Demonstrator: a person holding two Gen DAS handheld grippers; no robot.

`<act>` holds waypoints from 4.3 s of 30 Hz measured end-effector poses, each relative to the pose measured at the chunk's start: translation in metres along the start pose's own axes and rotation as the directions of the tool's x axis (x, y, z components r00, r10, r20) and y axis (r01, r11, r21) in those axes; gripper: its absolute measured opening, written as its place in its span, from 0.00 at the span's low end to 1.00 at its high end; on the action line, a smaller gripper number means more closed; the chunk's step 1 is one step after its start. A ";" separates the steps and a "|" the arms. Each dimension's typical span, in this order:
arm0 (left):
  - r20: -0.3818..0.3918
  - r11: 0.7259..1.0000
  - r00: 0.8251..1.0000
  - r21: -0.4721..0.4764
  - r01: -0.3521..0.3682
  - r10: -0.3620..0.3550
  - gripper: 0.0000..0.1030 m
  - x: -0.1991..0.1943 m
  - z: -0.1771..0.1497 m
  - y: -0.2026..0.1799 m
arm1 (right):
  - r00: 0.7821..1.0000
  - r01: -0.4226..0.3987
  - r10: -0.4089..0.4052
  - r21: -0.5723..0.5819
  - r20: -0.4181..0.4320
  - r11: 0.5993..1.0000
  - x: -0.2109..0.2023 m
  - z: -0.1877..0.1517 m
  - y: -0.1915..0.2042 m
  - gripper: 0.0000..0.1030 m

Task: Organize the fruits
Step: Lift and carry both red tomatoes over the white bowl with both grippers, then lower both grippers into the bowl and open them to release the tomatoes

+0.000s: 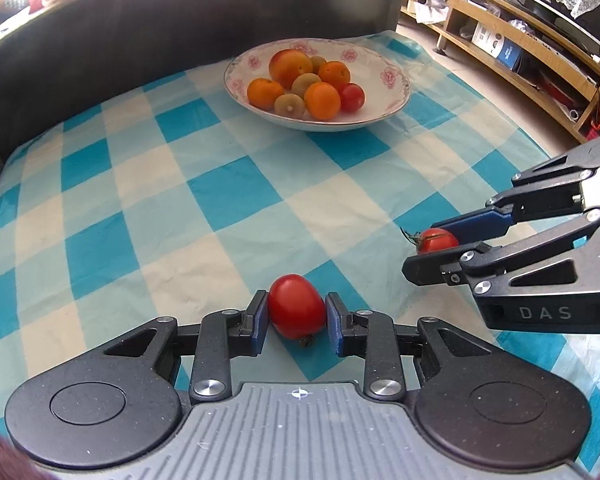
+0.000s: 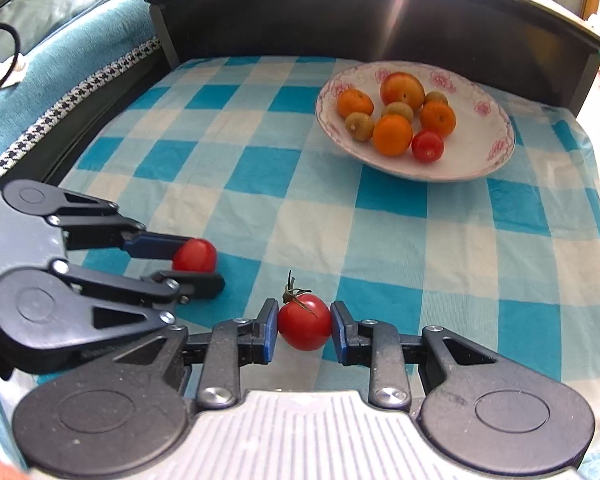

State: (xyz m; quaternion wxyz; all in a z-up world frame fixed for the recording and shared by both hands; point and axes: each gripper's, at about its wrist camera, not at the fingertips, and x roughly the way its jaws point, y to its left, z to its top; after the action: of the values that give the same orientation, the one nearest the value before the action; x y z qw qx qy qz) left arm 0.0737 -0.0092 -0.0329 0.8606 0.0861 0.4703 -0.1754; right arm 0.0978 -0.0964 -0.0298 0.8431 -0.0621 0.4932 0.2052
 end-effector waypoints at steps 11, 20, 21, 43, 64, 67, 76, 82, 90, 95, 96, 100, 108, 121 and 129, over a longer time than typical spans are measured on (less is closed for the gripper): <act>0.029 0.999 0.999 0.048 -0.015 0.014 0.37 -0.004 0.007 -0.011 | 1.000 0.013 -0.013 -0.003 0.003 1.000 -0.001 0.001 0.003 0.31; 0.044 0.998 0.999 0.053 -0.031 0.028 0.37 -0.009 0.009 -0.013 | 1.000 0.017 -0.017 0.000 0.018 1.000 -0.007 0.001 0.004 0.31; 0.044 0.998 0.999 0.053 -0.031 0.029 0.37 -0.010 0.009 -0.013 | 1.000 0.017 -0.017 0.000 0.019 1.000 -0.007 0.001 0.004 0.31; 0.097 0.996 0.994 0.070 -0.062 0.055 0.36 -0.016 0.027 -0.015 | 0.997 0.030 -0.031 0.020 0.066 0.999 -0.016 0.013 -0.003 0.31; 0.158 0.995 0.986 0.071 -0.072 0.060 0.35 -0.003 0.082 -0.014 | 0.988 0.055 -0.064 0.071 0.141 0.996 -0.020 0.052 -0.041 0.31; 0.163 0.994 0.985 0.077 -0.075 0.062 0.35 0.002 0.092 -0.015 | 0.987 0.055 -0.067 0.081 0.147 0.995 -0.017 0.059 -0.051 0.31; 0.161 0.993 0.985 0.086 -0.083 0.068 0.35 0.023 0.116 -0.015 | 0.984 0.069 -0.083 0.091 0.158 0.993 -0.004 0.075 -0.074 0.31; 0.159 0.993 0.985 0.084 -0.083 0.069 0.35 0.035 0.129 -0.013 | 0.982 0.070 -0.087 0.104 0.165 0.992 0.003 0.082 -0.086 0.31; 0.151 0.993 0.986 0.082 -0.084 0.071 0.35 0.045 0.136 -0.010 | 0.983 0.067 -0.084 0.108 0.161 0.992 0.013 0.089 -0.094 0.31; 0.141 0.993 0.987 0.076 -0.086 0.074 0.35 0.052 0.138 -0.008 | 0.984 0.063 -0.080 0.109 0.158 0.992 0.019 0.092 -0.097 0.31; 0.139 0.994 0.987 0.074 -0.085 0.074 0.35 0.054 0.138 -0.008 | 0.984 0.062 -0.079 0.110 0.157 0.992 0.020 0.093 -0.098 0.31; 0.141 0.993 0.987 0.070 -0.090 0.080 0.35 0.058 0.140 -0.007 | 0.985 0.050 -0.070 0.124 0.158 0.991 0.025 0.095 -0.103 0.31; 0.143 0.990 0.984 0.073 -0.117 0.106 0.36 0.067 0.143 -0.006 | 0.986 0.031 -0.055 0.149 0.160 0.988 0.035 0.097 -0.110 0.32; 0.147 0.988 0.982 0.076 -0.132 0.120 0.43 0.072 0.148 -0.007 | 0.986 0.025 -0.055 0.186 0.157 0.982 0.041 0.099 -0.118 0.32; 0.138 0.990 0.984 0.061 -0.125 0.116 0.47 0.074 0.151 -0.002 | 0.986 0.014 -0.048 0.205 0.161 0.979 0.043 0.101 -0.123 0.32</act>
State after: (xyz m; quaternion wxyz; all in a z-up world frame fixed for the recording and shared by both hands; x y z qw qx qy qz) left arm 0.2274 -0.0750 -0.0127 0.8959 0.1321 0.3989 -0.1446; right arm 0.2481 -0.1647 -0.0277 0.8860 0.0338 0.4392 0.1449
